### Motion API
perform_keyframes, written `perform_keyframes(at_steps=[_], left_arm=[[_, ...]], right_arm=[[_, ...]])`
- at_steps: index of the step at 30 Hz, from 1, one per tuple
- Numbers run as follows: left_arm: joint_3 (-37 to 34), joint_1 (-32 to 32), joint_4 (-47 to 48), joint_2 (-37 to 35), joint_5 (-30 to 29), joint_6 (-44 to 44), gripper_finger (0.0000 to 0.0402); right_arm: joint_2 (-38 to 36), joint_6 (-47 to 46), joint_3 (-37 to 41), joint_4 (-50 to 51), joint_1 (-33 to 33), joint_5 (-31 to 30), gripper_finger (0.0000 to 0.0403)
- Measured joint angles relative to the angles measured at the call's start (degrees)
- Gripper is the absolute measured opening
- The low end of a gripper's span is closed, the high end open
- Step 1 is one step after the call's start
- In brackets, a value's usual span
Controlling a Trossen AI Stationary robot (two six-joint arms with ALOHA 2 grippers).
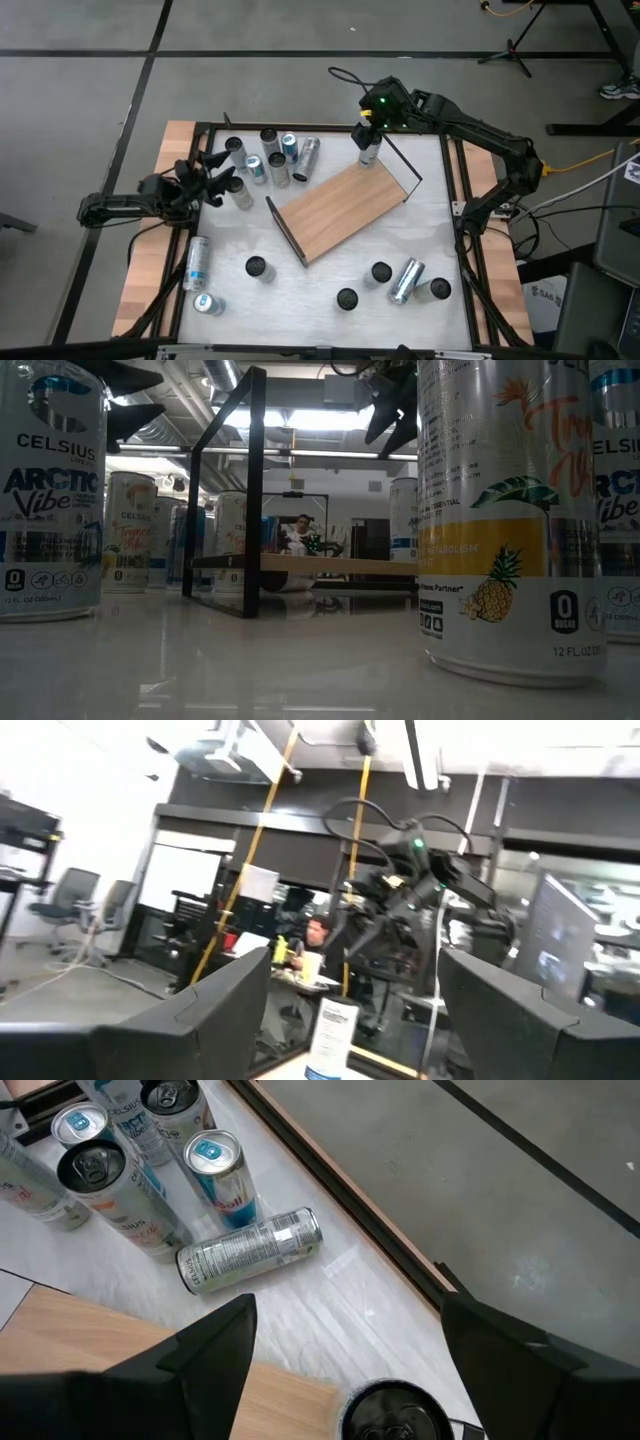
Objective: Place canned beverage on shelf
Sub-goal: Put the white blue soda can on the shelf
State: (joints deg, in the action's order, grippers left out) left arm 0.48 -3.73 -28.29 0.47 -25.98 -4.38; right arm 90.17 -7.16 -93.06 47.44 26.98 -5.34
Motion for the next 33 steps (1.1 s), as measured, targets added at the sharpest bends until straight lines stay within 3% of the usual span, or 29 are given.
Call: perform_keyframes(at_steps=[14,28,33], left_arm=[[5.64,0.00,0.78,2.19,-13.75,0.02,0.0272],[20.91,-0.02,0.89,20.39,-24.40,6.49,0.0261],[29.39,-2.28,8.70,25.78,-25.16,6.13,0.0261]], right_arm=[[0.00,0.01,0.00,-0.21,0.00,0.01,0.0308],[0.00,0.02,0.00,-1.08,0.00,0.00,0.0308],[0.00,2.99,0.00,-0.99,0.02,0.00,0.0308]])
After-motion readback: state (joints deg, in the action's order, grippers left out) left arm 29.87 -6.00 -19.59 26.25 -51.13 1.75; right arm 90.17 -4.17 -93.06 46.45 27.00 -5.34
